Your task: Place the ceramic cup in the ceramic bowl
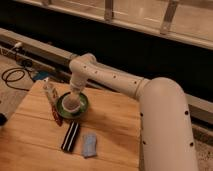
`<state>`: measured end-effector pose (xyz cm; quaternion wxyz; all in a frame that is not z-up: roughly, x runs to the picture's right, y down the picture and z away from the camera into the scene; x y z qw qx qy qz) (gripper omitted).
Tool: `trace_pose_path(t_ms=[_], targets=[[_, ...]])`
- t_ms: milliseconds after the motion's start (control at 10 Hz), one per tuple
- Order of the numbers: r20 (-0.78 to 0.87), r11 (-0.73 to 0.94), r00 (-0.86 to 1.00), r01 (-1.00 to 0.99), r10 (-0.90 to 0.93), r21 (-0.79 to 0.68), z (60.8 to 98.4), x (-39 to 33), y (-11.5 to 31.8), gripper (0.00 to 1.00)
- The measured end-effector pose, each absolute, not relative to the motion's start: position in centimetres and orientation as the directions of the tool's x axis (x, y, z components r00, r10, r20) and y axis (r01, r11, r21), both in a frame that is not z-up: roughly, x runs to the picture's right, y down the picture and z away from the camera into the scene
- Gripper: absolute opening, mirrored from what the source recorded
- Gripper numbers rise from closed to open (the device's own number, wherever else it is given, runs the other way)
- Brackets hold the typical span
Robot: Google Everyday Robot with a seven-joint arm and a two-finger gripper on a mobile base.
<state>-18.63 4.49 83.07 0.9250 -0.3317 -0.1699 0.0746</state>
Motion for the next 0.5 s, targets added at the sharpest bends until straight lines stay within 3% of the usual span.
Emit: trace_pose_path(t_ms=[200,300,500], targets=[[0.26,0.768,0.932,-0.03,0.253,-0.64,83.13,-18.35,4.49,0.01],[0.26,0.768,0.932,-0.03,0.253,-0.64,83.09,-18.41,4.47,0.05],[0.262,0.768,0.932,-0.027,0.251,-0.64,83.07,-18.6,4.54,0.25]])
